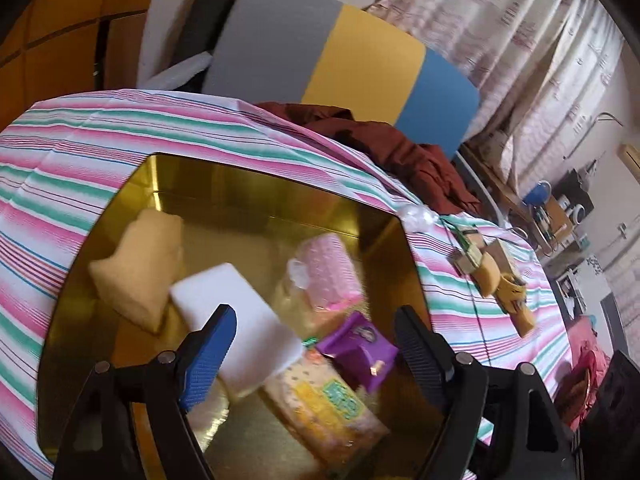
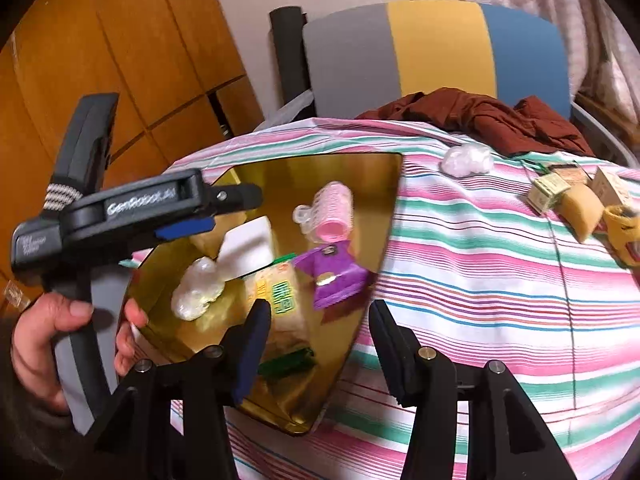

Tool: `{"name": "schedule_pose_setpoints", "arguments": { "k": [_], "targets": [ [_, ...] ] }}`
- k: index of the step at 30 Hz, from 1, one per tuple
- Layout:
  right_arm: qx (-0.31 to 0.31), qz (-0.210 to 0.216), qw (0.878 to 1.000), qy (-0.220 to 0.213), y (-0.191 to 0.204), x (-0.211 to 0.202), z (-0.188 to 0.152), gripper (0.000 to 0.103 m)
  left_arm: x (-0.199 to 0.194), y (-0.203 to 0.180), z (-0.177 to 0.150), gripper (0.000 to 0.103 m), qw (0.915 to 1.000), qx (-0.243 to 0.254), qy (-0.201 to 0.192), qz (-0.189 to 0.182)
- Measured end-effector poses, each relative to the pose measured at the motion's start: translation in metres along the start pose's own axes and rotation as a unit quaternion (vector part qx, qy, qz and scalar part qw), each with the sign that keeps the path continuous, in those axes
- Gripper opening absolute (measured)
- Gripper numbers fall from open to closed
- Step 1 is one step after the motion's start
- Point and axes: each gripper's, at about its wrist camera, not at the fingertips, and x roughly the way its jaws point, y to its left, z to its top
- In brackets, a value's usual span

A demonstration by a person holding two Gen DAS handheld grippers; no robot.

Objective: Organize objects
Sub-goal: 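Withdraw both grippers from the tray toward the remaining items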

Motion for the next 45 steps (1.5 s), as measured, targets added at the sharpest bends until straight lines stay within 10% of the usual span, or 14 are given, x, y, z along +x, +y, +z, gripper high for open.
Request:
{"name": "schedule_pose_setpoints", "arguments": {
  "k": [30, 45],
  "targets": [
    [0.15, -0.118, 0.981, -0.035, -0.16, -0.04, -0.026, 0.076, 0.038, -0.161, -0.066, 0.083, 0.9731, 0.203, 0.085, -0.07],
    [0.198, -0.276, 0.939, -0.06, -0.309, -0.077, -0.024, 0.086, 0.067, -0.193, -0.095, 0.083, 0.9573, 0.24, 0.142, -0.077]
  ]
}}
